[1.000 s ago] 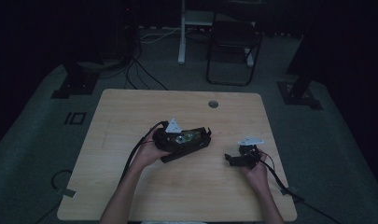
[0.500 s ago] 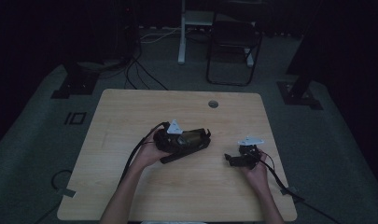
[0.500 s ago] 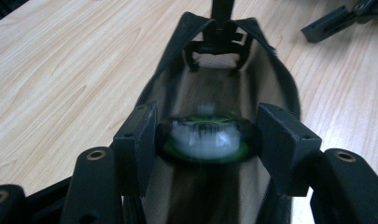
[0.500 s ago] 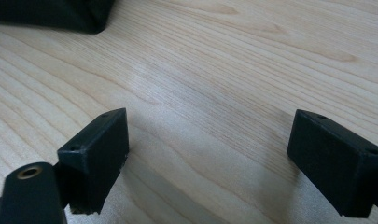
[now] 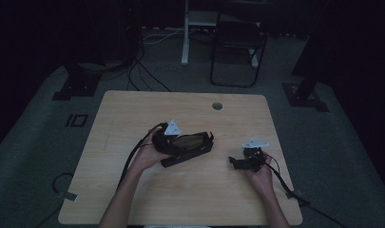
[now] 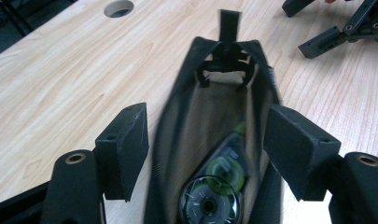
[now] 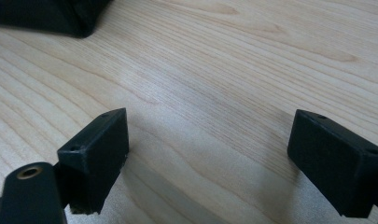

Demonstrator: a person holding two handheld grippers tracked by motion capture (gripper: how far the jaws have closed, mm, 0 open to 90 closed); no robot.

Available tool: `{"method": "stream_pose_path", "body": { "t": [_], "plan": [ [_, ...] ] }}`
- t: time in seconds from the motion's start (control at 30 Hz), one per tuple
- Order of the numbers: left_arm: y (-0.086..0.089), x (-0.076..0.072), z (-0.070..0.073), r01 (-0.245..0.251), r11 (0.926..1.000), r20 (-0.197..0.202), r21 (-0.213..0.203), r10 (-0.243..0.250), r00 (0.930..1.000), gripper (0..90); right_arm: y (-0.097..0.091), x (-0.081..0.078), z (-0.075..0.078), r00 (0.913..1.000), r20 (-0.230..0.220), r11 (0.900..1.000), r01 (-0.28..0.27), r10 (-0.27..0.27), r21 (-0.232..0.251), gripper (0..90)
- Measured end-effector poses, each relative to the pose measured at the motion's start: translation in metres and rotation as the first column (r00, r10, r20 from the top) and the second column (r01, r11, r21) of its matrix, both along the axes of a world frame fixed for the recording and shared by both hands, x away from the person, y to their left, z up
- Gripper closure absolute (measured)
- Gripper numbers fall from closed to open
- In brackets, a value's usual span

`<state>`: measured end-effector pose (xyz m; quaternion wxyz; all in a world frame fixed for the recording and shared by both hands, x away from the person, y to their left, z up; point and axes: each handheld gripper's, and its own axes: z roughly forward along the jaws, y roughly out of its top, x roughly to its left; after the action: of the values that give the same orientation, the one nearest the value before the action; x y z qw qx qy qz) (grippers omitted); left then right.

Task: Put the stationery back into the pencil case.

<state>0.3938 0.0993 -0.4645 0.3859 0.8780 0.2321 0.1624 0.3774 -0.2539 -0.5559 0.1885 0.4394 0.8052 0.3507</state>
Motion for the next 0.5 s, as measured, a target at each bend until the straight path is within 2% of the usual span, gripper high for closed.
{"method": "stream_pose_path", "body": {
  "t": [0.23,0.5],
  "plan": [
    [0.010,-0.004,0.007,-0.009,0.9999,0.015,-0.013,0.009,0.9998,29.9,0.000,0.000,0.000,1.0000,0.000,1.0000,0.000,0.000,0.000,12.5],
    [0.028,-0.009,0.020,-0.043,0.9979,0.035,-0.049,0.045,0.9984,26.1,0.000,0.000,0.000,1.0000,0.000,1.0000,0.000,0.000,0.000,12.4]
  ]
}}
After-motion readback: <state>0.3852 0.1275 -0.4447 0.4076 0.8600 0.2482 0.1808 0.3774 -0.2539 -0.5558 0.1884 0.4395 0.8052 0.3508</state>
